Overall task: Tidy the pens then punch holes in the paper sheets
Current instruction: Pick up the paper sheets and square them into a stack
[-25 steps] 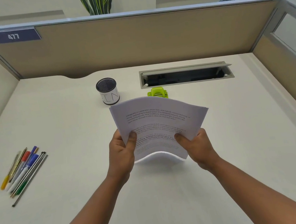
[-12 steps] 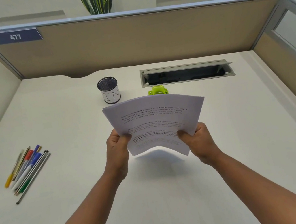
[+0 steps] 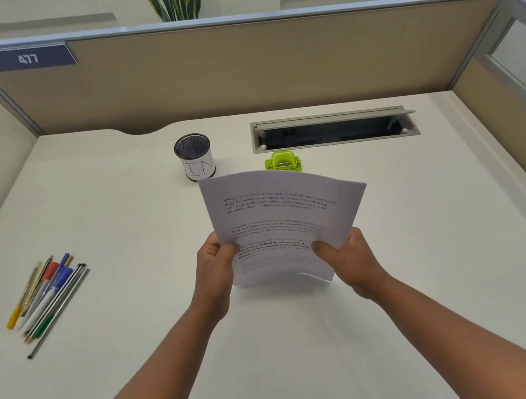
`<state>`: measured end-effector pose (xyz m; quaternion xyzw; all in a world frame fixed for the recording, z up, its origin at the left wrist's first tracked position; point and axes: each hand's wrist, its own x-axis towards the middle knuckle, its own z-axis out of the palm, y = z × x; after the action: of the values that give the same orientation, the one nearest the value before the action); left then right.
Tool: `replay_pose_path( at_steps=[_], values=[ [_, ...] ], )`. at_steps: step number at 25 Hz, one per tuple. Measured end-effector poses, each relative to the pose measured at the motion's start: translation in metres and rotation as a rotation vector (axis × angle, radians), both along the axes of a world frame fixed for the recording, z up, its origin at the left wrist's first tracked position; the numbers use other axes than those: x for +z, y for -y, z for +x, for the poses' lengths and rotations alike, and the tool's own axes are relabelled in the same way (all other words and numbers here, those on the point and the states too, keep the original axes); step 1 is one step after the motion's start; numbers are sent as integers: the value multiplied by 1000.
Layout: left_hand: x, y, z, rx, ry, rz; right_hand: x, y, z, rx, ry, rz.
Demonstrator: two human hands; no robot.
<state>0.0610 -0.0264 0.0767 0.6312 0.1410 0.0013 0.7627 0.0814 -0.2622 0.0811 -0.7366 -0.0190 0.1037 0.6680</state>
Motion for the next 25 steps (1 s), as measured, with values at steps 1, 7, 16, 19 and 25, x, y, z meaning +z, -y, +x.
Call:
replay_pose_path(
  at_steps=[1,7,16,19,25],
  values=[
    [0,-2,0,-2,6,-4,0,0,-1,-6,-14,16],
    [6,-4,0,-52,29,-17,0,-1,-1,-66,-33,42],
    [0,0,1,-2,-63,54,-3,-5,-4,-21,-24,13],
    [-3,-1,0,-9,-42,92,-6,-5,-5,-38,-3,-19],
    [-11,2,-3,2,-46,139,-11,-4,-6,-22,-22,-59]
  ],
)
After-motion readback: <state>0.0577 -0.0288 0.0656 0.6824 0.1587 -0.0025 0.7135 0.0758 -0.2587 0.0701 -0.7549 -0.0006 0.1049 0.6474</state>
